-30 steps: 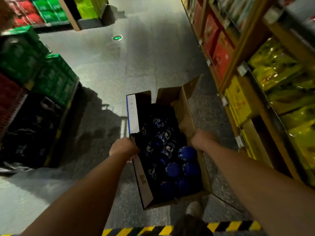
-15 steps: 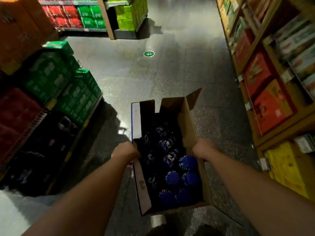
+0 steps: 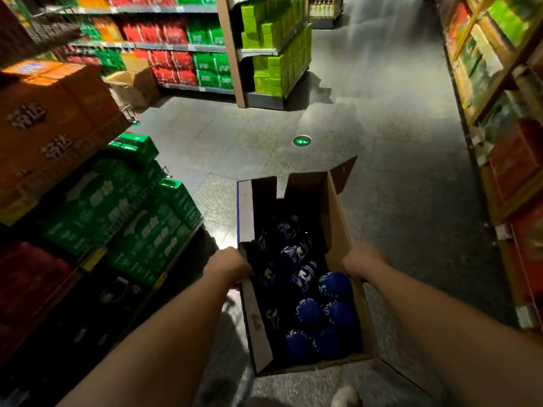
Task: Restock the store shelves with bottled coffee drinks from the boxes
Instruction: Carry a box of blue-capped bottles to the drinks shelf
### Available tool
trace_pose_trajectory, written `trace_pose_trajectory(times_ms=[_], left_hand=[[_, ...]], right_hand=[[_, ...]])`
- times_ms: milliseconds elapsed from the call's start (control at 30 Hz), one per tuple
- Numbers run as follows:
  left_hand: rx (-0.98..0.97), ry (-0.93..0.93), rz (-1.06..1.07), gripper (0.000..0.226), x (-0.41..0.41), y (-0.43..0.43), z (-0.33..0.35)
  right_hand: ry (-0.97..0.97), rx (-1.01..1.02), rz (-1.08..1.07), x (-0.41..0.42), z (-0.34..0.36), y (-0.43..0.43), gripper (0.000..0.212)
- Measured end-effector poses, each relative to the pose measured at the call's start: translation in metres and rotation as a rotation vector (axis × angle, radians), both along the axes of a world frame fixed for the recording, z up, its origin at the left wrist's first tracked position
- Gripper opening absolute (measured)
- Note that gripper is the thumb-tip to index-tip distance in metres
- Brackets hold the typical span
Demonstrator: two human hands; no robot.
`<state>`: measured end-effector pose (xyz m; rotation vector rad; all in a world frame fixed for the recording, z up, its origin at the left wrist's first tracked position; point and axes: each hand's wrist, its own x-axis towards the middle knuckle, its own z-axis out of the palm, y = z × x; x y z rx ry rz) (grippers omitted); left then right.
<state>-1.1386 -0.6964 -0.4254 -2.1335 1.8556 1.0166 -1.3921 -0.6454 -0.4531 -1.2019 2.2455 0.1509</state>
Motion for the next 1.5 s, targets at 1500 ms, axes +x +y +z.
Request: trace_pose_trajectory(times_ms=[1500], left_hand=[[0.067, -0.207, 0.541, 0.041, 0.168, -1.118, -0.01]], right_hand=[[0.007, -0.013, 0.764, 0.191, 0.027, -1.282, 0.033]])
